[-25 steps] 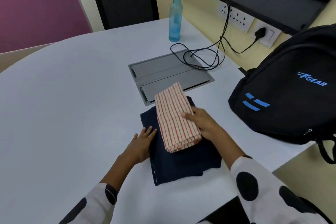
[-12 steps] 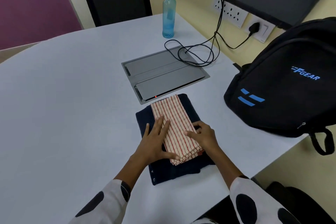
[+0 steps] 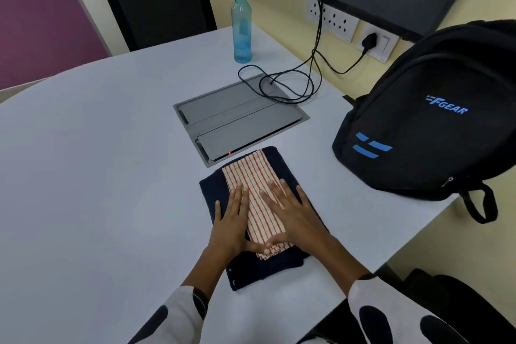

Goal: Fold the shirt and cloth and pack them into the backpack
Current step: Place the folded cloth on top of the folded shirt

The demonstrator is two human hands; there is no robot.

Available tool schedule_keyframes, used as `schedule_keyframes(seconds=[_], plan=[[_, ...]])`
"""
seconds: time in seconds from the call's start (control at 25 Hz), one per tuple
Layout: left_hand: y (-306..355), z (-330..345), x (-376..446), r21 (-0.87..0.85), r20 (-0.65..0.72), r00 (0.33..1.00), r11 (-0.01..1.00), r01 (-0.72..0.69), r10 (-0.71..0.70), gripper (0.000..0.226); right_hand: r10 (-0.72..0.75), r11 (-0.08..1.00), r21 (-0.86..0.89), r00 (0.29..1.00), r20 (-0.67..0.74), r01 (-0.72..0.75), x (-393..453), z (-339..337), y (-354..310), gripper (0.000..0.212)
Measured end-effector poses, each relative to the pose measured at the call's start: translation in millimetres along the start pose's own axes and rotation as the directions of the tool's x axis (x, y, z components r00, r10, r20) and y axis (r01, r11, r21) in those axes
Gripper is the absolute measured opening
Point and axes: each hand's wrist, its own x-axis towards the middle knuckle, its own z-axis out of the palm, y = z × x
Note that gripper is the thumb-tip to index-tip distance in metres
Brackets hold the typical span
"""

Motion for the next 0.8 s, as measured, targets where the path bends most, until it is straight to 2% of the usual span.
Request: schedule_keyframes(seconds=[0.08,0.28,0.36,0.4,0.48,0.6,0.68,0.8], plan=[[4,-4,-1,-0.012,0.0,1.0,1.0,0.017,-0.017,0.14,0.027,0.999,0.039,0.997,0.078,-0.03,-2,7,11,0.11],[10,-10,1,0.022,0.015,0.999,0.999,0.048,-0.048,0.142,0.062,0.998,0.003,0.98,0.191,-0.064,-1,7,16,0.109],[15,-15,2,0.077,0.024,0.998,0.995,0.057,-0.059,0.145,0.07,0.997,0.009,0.971,0.23,-0.074,-1,1,13,0.107],[20,-20,3,0.121,0.023,0.998,0.991,0.049,-0.053,0.139,0.072,0.997,0.024,0.968,0.239,-0.08,-1,-4,12,0.105],[34,-34,8,0.165,-0.006,1.0,0.986,-0.002,0.003,0.123,0.078,0.994,0.06,0.973,0.215,-0.092,-2,-18,13,0.093],[58,-60,24,0.114,-0.057,0.995,0.991,-0.073,0.08,0.118,0.102,0.994,0.033,0.988,0.115,-0.106,-8,-47,23,0.077],[76,-75,37,0.112,-0.087,0.989,0.988,-0.107,0.117,0.116,0.142,0.99,0.011,0.989,0.043,-0.143,-14,-69,42,0.077],[106,-94,59,0.257,-0.147,0.966,0.951,-0.172,0.214,0.109,0.201,0.977,-0.059,0.978,-0.049,-0.204,-24,-103,76,0.08]])
